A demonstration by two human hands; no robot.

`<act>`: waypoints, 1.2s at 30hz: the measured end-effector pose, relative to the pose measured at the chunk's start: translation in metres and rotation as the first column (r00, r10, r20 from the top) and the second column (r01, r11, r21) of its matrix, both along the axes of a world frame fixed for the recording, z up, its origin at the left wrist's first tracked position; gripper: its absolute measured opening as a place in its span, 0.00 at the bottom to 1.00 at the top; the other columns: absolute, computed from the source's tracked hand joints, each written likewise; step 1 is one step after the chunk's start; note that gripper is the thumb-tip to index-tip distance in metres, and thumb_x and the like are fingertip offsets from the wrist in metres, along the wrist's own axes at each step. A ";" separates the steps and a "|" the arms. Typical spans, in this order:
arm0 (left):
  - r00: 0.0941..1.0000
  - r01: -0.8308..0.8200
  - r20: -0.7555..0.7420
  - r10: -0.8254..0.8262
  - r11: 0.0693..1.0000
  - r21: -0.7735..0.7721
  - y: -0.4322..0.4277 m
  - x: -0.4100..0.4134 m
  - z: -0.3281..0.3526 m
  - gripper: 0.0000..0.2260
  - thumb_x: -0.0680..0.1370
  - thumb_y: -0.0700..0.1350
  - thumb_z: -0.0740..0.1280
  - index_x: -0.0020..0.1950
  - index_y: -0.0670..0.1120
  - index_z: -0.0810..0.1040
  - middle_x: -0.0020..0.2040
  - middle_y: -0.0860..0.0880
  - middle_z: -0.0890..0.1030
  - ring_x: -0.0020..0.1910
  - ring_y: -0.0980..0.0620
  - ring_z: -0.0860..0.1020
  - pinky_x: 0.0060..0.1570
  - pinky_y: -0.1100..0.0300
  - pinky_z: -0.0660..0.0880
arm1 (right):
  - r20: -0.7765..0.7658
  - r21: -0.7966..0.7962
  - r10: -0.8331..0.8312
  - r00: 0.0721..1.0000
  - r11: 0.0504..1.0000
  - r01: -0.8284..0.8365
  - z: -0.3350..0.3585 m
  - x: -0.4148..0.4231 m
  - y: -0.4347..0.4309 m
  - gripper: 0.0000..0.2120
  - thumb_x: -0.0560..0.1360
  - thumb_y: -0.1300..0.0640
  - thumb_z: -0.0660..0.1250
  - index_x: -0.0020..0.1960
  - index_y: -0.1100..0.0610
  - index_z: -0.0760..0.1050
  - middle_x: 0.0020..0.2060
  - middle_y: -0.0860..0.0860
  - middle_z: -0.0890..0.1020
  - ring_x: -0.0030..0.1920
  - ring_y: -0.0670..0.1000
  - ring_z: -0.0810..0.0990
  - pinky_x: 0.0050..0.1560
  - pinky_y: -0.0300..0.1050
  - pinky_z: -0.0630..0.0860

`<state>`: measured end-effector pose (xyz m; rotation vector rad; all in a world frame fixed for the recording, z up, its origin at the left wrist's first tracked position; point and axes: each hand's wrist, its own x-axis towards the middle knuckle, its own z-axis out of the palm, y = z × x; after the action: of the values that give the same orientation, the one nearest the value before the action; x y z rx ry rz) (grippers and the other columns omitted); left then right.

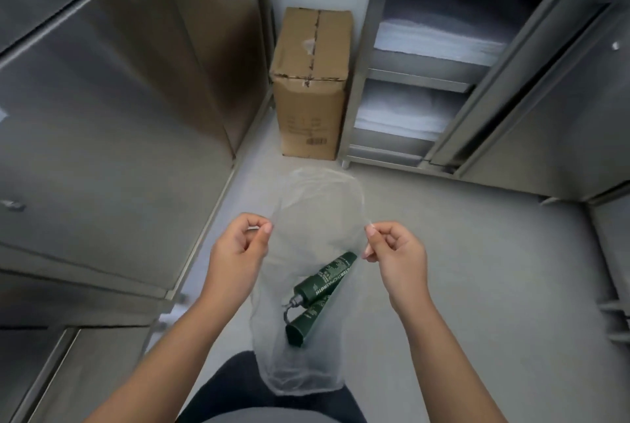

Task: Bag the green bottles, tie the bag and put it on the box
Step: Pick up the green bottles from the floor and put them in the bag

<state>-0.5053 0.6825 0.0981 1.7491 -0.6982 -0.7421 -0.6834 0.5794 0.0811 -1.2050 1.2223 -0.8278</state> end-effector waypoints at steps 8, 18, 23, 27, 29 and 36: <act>0.984 0.178 0.026 -0.178 0.984 0.020 -0.068 -0.008 -0.008 0.06 0.77 0.45 0.63 0.40 0.50 0.73 0.22 0.57 0.70 0.25 0.59 0.64 0.30 0.61 0.64 | 0.026 -0.041 -0.154 0.988 0.987 0.155 -0.002 -0.008 -0.051 0.10 0.75 0.64 0.63 0.36 0.54 0.74 0.20 0.45 0.77 0.24 0.41 0.75 0.29 0.30 0.73; 0.985 0.171 -0.038 -0.169 0.984 0.051 -0.159 0.050 -0.080 0.07 0.77 0.43 0.62 0.39 0.50 0.73 0.26 0.51 0.67 0.26 0.53 0.63 0.27 0.61 0.62 | -0.067 0.013 -0.256 0.964 0.966 0.258 -0.086 0.042 -0.129 0.10 0.75 0.63 0.64 0.37 0.53 0.74 0.20 0.44 0.77 0.25 0.40 0.75 0.29 0.31 0.73; 0.987 0.161 0.001 -0.161 0.984 0.073 -0.210 0.092 -0.158 0.06 0.77 0.44 0.62 0.40 0.51 0.73 0.27 0.52 0.68 0.24 0.58 0.63 0.24 0.68 0.62 | -0.088 0.033 -0.282 0.955 0.958 0.286 -0.173 0.083 -0.172 0.10 0.75 0.62 0.63 0.37 0.52 0.74 0.25 0.50 0.76 0.25 0.40 0.75 0.31 0.31 0.74; 0.989 0.147 0.028 -0.148 0.988 0.048 -0.248 0.129 -0.227 0.07 0.77 0.44 0.63 0.39 0.52 0.74 0.23 0.56 0.68 0.23 0.59 0.63 0.25 0.66 0.62 | -0.055 0.038 -0.281 0.958 0.958 0.283 -0.245 0.118 -0.201 0.10 0.75 0.63 0.63 0.37 0.53 0.74 0.20 0.45 0.77 0.25 0.41 0.75 0.30 0.31 0.74; 0.992 0.123 0.041 -0.123 0.992 0.017 -0.265 0.147 -0.260 0.07 0.77 0.44 0.63 0.39 0.53 0.74 0.22 0.57 0.69 0.23 0.60 0.63 0.26 0.64 0.62 | -0.047 0.026 -0.260 0.965 0.965 0.261 -0.278 0.135 -0.215 0.10 0.75 0.63 0.63 0.37 0.53 0.74 0.20 0.45 0.77 0.25 0.41 0.75 0.31 0.32 0.74; 0.986 0.101 0.138 -0.089 0.992 -0.080 -0.319 0.196 -0.362 0.08 0.77 0.44 0.63 0.38 0.54 0.73 0.26 0.55 0.70 0.24 0.61 0.65 0.28 0.63 0.63 | 0.025 -0.026 -0.215 0.976 0.976 0.216 -0.385 0.184 -0.267 0.09 0.75 0.63 0.64 0.37 0.53 0.75 0.24 0.48 0.77 0.26 0.41 0.75 0.31 0.31 0.74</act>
<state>-0.3097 0.3639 -0.2635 1.7071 -0.8977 -0.6532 -0.4995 0.3128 -0.3034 -1.0949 1.3429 -1.0184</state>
